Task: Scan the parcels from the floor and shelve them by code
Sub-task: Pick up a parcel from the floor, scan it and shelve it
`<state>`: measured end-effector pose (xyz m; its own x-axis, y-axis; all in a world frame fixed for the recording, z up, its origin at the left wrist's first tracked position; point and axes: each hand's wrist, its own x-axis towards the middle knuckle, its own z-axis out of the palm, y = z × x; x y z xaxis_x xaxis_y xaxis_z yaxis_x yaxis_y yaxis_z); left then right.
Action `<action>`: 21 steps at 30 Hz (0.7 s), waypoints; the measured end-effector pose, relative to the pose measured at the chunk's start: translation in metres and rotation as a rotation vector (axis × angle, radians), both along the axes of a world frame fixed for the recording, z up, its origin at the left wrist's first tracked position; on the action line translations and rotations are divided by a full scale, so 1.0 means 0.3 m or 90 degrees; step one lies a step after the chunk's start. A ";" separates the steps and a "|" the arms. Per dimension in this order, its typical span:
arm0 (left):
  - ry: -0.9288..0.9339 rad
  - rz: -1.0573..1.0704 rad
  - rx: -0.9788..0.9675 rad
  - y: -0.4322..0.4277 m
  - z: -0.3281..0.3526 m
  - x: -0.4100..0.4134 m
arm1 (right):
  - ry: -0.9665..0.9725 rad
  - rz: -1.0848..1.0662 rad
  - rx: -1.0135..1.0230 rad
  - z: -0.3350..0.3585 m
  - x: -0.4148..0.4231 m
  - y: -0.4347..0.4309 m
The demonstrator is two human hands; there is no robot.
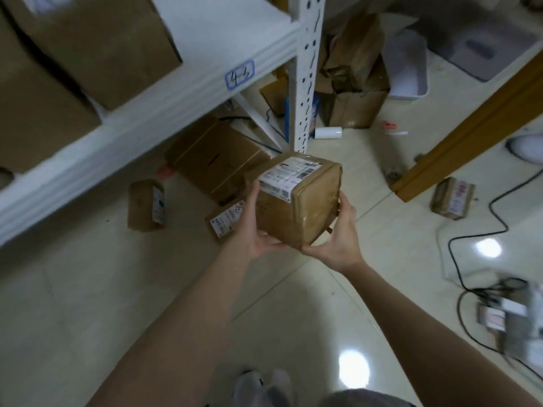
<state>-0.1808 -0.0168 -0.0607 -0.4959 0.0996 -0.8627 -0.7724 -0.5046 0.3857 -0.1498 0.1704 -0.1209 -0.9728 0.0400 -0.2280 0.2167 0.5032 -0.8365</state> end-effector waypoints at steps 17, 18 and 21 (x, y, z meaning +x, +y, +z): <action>0.182 -0.118 -0.151 0.282 1.227 0.181 | -0.124 -0.244 -0.360 1.349 0.266 0.149; 0.212 -0.126 -0.149 0.287 1.288 0.202 | -0.121 -0.268 -0.384 1.422 0.280 0.144; 0.279 -0.147 -0.125 0.290 1.441 0.257 | -0.114 -0.342 -0.440 1.596 0.345 0.124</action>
<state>-0.1038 0.0701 0.3717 -0.7982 0.1068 -0.5929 -0.6002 -0.2266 0.7671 -0.0463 0.2075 0.3578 -0.8102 0.2774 -0.5164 0.4342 -0.3079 -0.8466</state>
